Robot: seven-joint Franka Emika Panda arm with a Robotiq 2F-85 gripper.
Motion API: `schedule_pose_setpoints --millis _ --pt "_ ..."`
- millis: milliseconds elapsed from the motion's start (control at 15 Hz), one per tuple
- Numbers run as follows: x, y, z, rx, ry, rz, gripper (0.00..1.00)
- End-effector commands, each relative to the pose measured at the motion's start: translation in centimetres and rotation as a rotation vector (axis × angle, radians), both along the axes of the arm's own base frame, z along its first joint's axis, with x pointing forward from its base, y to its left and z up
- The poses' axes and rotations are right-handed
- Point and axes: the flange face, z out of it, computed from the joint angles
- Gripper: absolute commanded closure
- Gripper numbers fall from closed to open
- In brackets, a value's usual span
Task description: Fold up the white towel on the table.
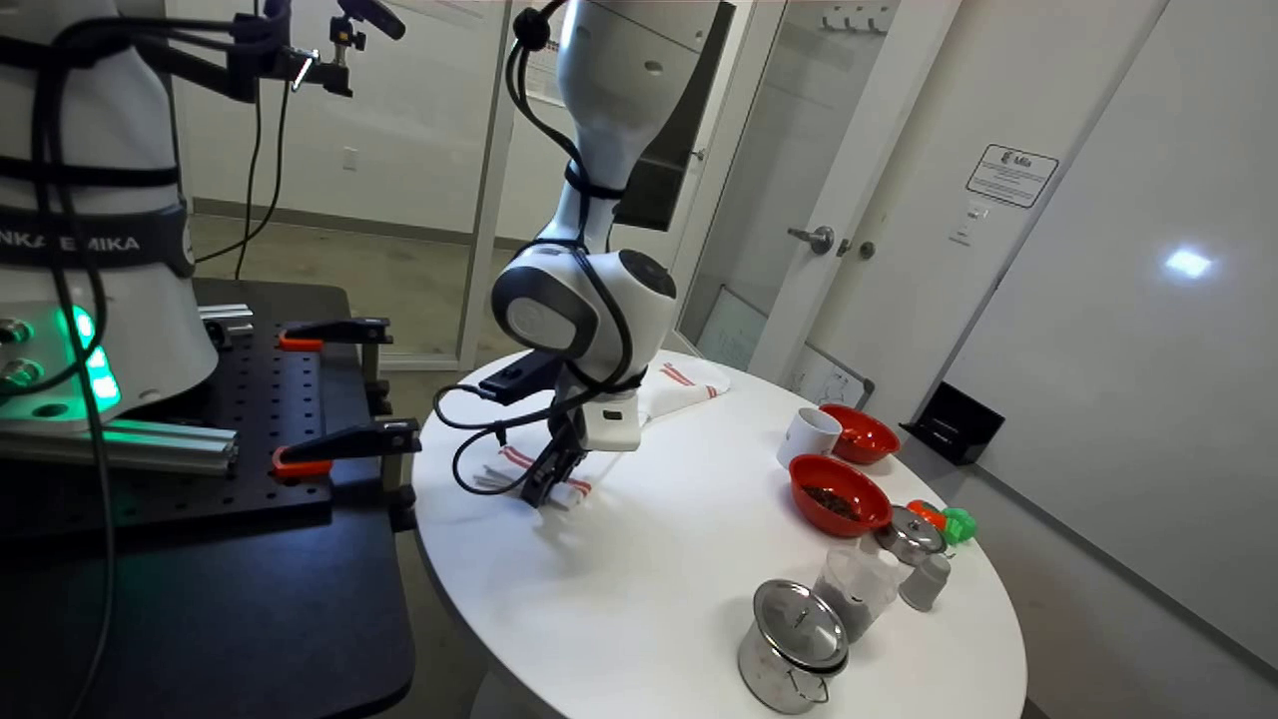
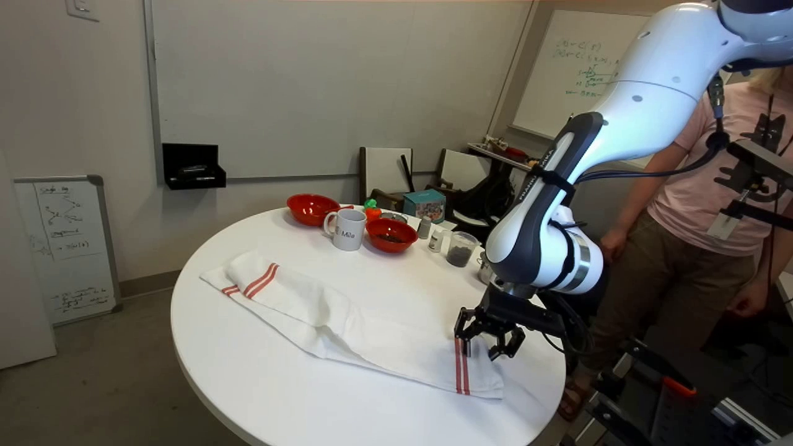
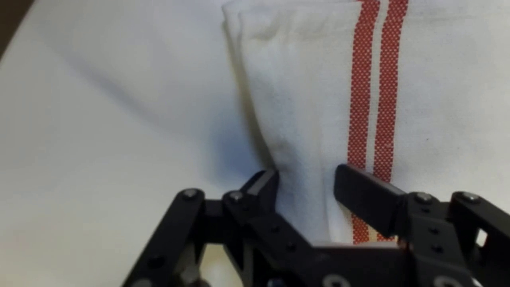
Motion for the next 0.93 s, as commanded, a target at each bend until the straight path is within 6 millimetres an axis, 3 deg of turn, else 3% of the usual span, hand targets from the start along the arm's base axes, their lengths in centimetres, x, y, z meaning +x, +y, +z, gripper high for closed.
schedule_pose_setpoints --millis 0,200,267,867 --pt "-0.3 -0.1 -0.5 -0.004 -0.007 -0.021 0.25" --pt "-0.5 -0.5 -0.4 -0.003 -0.024 -0.037 0.04" --pt "-0.6 -0.6 -0.4 -0.002 -0.028 -0.045 0.01" --pt "-2.7 -2.4 -0.5 -0.018 -0.039 -0.133 0.00"
